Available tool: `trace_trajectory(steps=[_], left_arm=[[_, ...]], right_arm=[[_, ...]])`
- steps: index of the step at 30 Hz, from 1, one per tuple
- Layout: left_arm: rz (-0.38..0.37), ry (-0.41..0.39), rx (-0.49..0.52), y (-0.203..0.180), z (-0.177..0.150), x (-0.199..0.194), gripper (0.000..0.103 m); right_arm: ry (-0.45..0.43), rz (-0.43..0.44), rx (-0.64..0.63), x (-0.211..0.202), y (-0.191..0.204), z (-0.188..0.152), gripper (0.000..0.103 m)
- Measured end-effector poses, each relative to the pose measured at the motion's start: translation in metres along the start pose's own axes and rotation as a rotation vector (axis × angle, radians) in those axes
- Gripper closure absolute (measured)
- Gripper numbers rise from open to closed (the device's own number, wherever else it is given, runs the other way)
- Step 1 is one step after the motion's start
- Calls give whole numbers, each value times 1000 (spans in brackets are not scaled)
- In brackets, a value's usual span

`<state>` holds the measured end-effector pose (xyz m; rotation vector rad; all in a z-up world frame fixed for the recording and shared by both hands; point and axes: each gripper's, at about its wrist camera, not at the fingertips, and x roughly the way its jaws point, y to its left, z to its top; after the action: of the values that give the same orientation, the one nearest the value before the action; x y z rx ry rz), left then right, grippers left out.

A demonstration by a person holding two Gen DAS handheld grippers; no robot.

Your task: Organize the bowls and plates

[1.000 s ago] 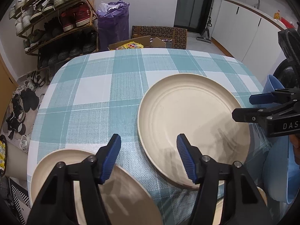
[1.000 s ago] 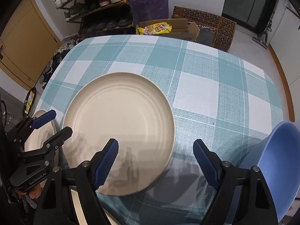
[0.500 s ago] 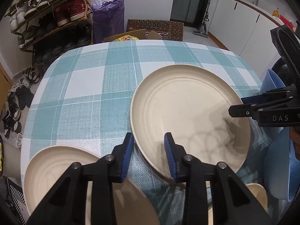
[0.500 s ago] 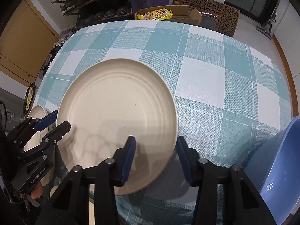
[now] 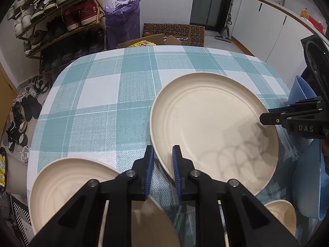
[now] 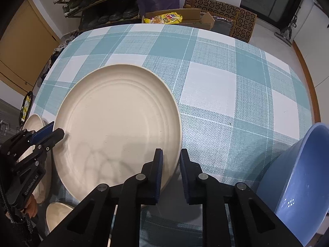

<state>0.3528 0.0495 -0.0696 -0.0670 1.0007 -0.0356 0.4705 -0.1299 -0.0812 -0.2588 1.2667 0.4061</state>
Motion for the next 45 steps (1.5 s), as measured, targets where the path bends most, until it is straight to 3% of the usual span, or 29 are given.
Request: trace_trajectory(steps=[18,45], left_arm=[[5,-58,6,-4,-3,-31,87],[23,-210,26,-17,-15,-123,87]], right_arm=[[-82,-15,-13,-28,4,-12,90],[-249,10,-22,-114,21,-51,90]])
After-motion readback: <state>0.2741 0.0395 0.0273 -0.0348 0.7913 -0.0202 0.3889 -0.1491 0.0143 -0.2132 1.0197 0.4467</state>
